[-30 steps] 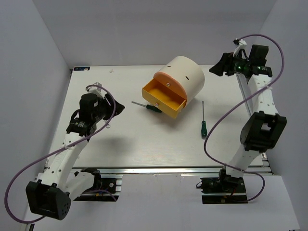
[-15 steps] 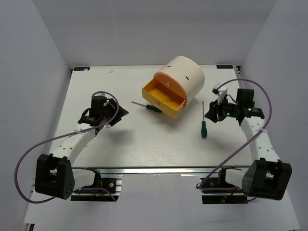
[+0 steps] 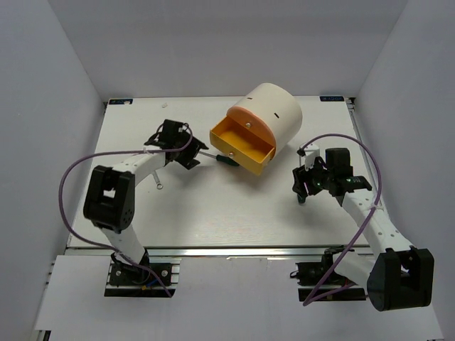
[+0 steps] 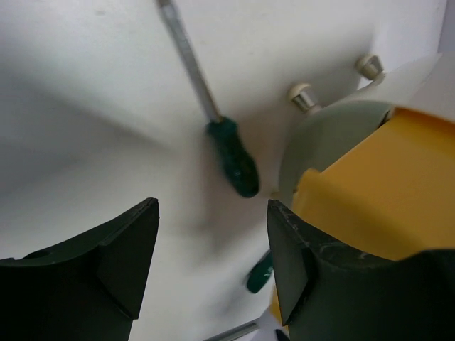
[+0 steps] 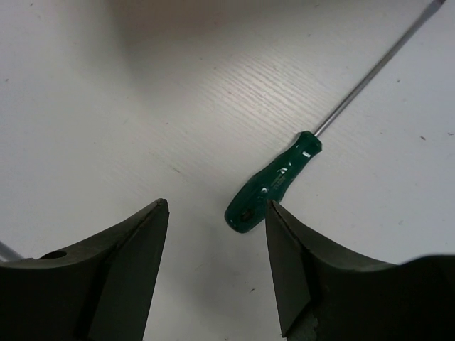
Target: Sort the tools into containers
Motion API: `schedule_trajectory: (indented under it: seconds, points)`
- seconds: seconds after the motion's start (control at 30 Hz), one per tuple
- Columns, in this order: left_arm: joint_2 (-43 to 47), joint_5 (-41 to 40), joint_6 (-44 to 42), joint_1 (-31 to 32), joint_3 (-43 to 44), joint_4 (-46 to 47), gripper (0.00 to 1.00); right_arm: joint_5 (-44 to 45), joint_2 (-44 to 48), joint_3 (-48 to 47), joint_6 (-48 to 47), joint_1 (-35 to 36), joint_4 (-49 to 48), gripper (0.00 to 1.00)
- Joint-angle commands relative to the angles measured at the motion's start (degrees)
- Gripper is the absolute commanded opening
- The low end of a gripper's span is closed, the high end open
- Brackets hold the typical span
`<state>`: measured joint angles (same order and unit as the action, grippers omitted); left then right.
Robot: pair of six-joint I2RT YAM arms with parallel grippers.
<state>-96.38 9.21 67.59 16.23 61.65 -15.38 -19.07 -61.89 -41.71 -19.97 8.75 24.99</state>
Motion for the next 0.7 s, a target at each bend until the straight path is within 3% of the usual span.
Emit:
schedule_trajectory:
  seconds: [0.0, 0.3, 0.5, 0.67]
  points:
    - [-3.9, -3.1, 7.2, 1.7, 9.9, -7.6, 0.72, 3.1, 1.0, 0.1, 1.4, 0.3, -3.8, 0.63]
    - [-14.4, -6.7, 14.8, 1.7, 23.0, -23.9, 0.68, 3.2, 2.9, 1.8, 2.6, 0.2, -5.8, 0.64]
    - [-18.6, -4.5, 15.8, 1.6, 24.0, -21.9, 0.68, 3.0, 3.4, 2.5, 2.9, 0.0, -7.2, 0.64]
    - [-23.9, -4.1, 16.2, 1.6, 30.9, -24.1, 0.68, 2.5, 3.7, 3.0, 3.1, 0.0, -7.4, 0.64]
